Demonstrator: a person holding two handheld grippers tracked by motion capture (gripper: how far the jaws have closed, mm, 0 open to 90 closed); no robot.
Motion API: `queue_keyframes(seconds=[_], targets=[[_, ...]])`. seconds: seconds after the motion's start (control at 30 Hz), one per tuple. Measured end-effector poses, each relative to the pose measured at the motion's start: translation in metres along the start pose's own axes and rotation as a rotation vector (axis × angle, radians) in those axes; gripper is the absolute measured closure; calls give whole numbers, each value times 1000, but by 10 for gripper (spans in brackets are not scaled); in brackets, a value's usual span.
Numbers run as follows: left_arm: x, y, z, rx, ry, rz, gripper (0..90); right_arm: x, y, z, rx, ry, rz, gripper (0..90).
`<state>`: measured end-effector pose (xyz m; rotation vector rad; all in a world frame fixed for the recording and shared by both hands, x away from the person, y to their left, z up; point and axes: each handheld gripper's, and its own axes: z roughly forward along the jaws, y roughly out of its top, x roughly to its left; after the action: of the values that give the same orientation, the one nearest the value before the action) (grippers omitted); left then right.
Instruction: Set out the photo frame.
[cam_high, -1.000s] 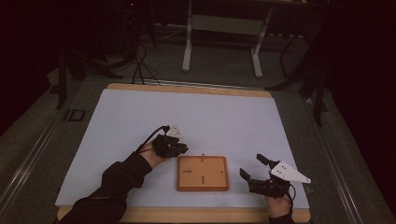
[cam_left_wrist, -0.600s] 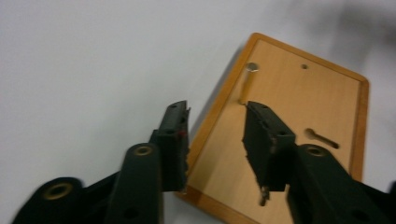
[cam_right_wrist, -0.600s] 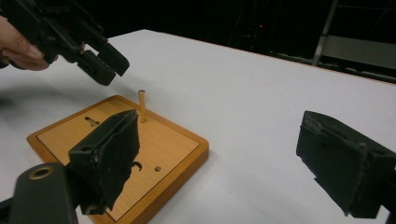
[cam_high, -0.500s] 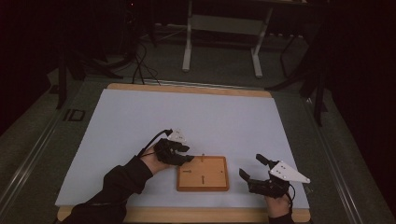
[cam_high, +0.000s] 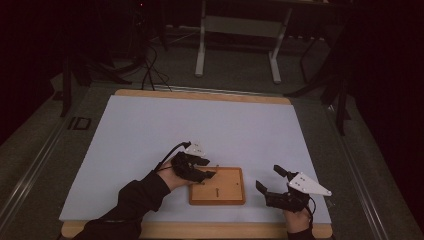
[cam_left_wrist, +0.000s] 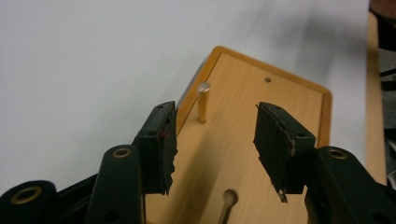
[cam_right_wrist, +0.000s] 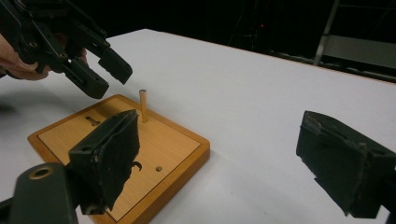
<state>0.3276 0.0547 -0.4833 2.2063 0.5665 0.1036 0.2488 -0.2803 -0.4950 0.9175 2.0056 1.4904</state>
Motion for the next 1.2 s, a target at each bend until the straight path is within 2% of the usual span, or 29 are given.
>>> queue_keyframes(seconds=[0.17, 0.2, 0.37, 0.43, 0.47, 0.83, 0.9, 1.2], targets=[[-4, 6, 5, 1, 1, 11, 482, 0, 0, 0, -2, 0, -4, 129], [-5, 7, 6, 6, 11, 16, 482, 0, 0, 0, -2, 0, -3, 129], [-5, 9, 15, 15, 4, 17, 482, 0, 0, 0, -2, 2, -5, 129], [-5, 10, 17, 27, 14, 20, 485, 0, 0, 0, -2, 2, -5, 129], [-5, 10, 21, 38, 36, 20, 485, 0, 0, 0, -3, 3, -4, 129], [-2, 10, 32, 54, 70, 36, 635, 0, 0, -1, -1, 4, -6, 129], [-1, 10, 33, 54, 65, 30, 658, 0, 0, -1, -1, 4, -6, 129], [-1, 12, 36, 56, 64, 35, 699, 0, 0, -1, 0, 2, -6, 129]])
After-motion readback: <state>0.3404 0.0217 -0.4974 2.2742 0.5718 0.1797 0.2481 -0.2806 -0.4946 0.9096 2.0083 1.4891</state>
